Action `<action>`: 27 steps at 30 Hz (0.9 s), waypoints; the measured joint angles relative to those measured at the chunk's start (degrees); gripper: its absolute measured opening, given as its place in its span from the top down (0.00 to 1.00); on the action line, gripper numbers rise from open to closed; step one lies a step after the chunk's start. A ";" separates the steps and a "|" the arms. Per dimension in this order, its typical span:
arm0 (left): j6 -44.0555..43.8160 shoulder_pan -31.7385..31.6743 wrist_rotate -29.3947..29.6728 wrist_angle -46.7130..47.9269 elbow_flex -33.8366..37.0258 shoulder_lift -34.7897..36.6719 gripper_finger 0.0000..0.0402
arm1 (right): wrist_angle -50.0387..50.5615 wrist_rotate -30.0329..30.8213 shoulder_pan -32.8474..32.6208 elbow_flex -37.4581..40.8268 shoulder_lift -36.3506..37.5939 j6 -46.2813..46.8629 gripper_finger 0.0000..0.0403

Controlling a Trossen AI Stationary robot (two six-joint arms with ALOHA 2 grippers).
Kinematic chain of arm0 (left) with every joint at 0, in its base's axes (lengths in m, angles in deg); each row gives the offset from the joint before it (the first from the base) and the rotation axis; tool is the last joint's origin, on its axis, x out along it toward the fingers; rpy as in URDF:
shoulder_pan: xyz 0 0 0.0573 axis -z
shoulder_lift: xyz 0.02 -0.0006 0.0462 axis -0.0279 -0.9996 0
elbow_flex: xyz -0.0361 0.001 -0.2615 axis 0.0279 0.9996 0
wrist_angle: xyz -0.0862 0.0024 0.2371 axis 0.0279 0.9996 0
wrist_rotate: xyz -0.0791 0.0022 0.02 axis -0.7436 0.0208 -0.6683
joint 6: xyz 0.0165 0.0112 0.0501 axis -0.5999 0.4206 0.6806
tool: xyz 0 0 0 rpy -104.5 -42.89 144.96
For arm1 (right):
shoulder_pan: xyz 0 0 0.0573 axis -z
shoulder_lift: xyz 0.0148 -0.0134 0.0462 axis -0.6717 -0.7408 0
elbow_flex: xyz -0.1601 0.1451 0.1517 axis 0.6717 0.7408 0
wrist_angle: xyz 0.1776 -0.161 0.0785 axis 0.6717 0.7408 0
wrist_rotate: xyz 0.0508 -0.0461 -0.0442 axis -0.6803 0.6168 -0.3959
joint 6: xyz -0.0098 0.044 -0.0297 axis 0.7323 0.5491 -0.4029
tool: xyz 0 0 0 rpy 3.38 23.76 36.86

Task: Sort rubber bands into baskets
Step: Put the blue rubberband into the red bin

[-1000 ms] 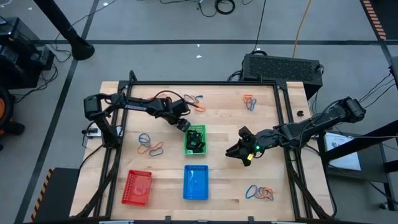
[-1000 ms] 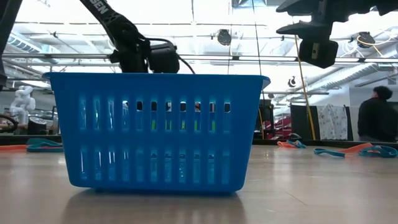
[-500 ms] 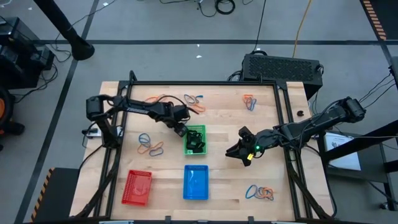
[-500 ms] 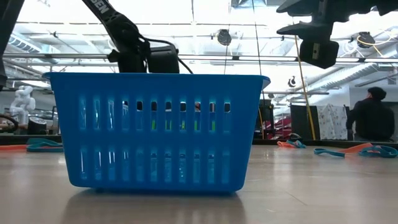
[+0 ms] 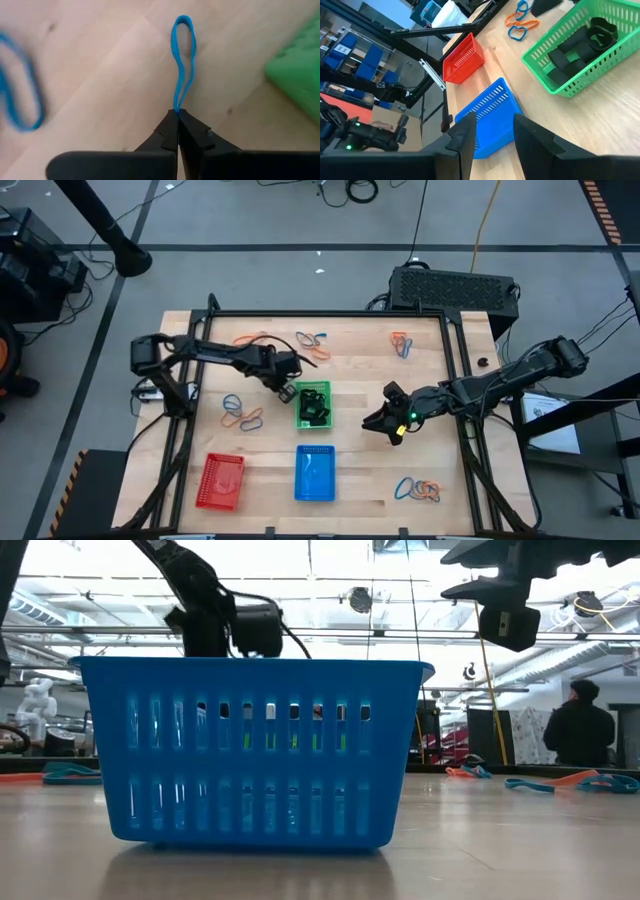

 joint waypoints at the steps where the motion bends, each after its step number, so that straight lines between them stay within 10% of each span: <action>1: -0.01 0.01 0.09 1.62 0.00 1.25 0.99 | -0.06 0.00 0.00 0.00 0.00 0.02 0.69; 14: -3.36 8.24 -23.92 18.89 -0.09 18.86 1.00 | -0.14 0.26 1.14 0.00 0.00 -2.21 0.69; 27: -32.23 37.18 -26.78 23.70 -0.09 24.82 1.00 | 0.26 -9.38 -0.37 0.00 0.00 -7.21 0.69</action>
